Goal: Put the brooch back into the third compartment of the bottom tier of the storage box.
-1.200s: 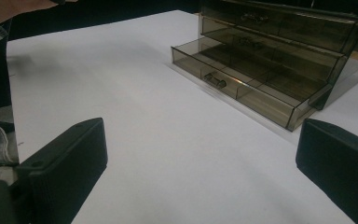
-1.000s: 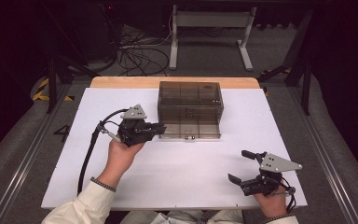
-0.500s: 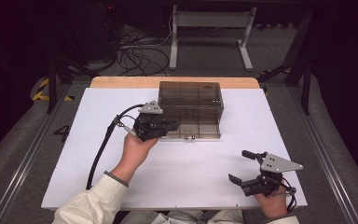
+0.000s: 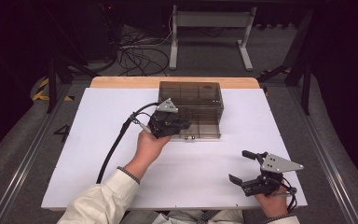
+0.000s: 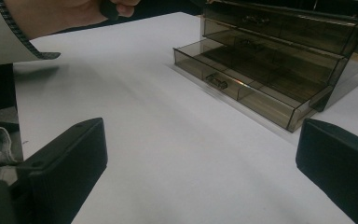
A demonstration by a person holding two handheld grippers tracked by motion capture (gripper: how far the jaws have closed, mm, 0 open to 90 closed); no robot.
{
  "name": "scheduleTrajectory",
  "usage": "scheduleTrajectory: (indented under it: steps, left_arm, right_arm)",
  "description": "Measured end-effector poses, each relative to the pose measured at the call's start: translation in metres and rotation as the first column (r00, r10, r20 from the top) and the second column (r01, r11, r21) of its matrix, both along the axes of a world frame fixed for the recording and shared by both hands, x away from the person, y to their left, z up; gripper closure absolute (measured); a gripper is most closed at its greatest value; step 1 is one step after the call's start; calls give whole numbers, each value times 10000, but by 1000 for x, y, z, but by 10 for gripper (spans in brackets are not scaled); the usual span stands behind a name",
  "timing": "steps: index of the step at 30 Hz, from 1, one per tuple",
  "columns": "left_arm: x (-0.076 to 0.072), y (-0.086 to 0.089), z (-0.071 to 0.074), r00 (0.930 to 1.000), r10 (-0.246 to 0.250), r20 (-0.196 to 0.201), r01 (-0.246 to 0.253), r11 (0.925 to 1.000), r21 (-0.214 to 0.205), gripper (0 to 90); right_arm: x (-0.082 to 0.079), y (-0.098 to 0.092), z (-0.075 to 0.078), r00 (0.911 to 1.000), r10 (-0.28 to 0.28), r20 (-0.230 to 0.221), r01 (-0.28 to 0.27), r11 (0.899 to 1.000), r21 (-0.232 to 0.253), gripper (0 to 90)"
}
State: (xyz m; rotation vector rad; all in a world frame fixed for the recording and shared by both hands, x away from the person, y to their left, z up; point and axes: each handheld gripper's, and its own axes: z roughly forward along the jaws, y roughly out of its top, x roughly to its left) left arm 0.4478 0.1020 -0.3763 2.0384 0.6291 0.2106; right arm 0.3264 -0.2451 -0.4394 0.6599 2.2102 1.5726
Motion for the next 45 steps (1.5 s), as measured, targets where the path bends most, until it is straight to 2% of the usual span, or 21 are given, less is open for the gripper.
scheduleTrajectory:
  steps: [4,11,19,24,30,35,39,40,45]
  left_arm:
    - [4,-7,-5,10000,64,-57,-64,9999,-103,787]
    - [10,-19,-14,10000,-19,95,21,9998,-208,787]
    - [20,-32,-26,9995,65,-314,-95,9953,-964,787]
    - [26,-36,-35,9985,139,-524,-198,9932,-1144,787]
    - [28,-43,-43,9988,239,-438,-277,9957,-889,787]
    - [34,-46,-48,9973,429,-590,-484,9943,-945,787]
    - [37,-47,-51,9983,489,-331,-513,9956,-779,787]
    - [38,-47,-53,9988,492,-65,-495,9970,-591,787]
    - [40,-47,-57,9987,501,62,-497,9977,-468,787]
  right_arm:
    - [0,0,0,10000,14,4,-14,10000,14,26]
    - [0,0,0,10000,40,-1,-40,10000,20,26]
    - [0,-1,0,10000,87,-17,-87,9999,62,26]
    - [0,-2,0,9999,112,-33,-112,9999,87,25]
    - [1,-2,-1,9999,121,-67,-120,9998,139,25]
    - [1,-3,-1,9999,117,-79,-116,9998,160,25]
    - [1,-3,-1,9999,129,-81,-127,9998,169,26]
    - [2,-3,-1,9999,132,-86,-131,9998,176,25]
    - [2,-5,-1,9998,116,-146,-113,9997,239,26]
